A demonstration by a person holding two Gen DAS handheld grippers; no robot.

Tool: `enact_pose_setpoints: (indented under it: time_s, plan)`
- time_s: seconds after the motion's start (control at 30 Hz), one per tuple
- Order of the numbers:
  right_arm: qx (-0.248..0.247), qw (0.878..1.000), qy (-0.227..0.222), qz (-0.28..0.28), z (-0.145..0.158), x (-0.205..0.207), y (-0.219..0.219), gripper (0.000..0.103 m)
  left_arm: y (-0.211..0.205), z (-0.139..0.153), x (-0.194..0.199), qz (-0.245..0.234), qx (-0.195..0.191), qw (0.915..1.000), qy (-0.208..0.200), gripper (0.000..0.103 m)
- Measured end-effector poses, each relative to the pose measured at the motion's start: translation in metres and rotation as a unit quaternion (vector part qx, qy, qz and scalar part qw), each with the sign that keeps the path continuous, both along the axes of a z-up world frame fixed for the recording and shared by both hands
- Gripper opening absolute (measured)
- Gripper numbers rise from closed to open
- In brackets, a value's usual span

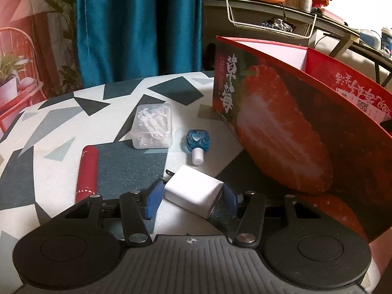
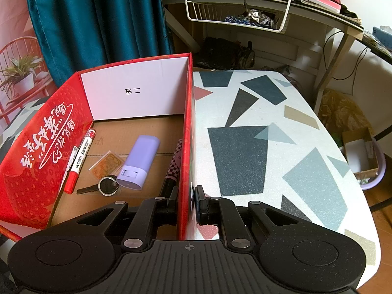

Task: Organize rigid objects
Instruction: 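Close the left gripper on the white charger and lift it, then carry the white charger into the red box and open the left gripper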

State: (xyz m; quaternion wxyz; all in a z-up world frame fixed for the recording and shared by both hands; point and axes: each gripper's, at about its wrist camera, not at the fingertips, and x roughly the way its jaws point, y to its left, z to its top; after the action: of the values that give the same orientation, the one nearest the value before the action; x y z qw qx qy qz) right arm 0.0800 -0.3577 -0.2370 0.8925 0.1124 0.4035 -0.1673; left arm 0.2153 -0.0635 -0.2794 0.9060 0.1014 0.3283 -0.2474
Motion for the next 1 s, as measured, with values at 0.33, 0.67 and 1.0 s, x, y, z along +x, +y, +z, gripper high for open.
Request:
enact_pose_setpoints:
  time_s: [0.33,0.67,1.0]
  plan:
    - [-0.002,1.0,0.001,0.001,0.0,0.0,-0.001,0.011,0.001,-0.006,0.013,0.004,0.022,0.9997,0.014,0.055]
    - [-0.002,1.0,0.001,0.001,0.0,0.0,-0.001,0.011,0.005,0.001,0.014,0.001,0.007,0.9999,-0.007,0.054]
    - [-0.004,1.0,0.002,-0.005,0.0,0.002,0.002,0.01,0.002,0.038,0.029,-0.028,-0.019,0.9981,-0.051,0.054]
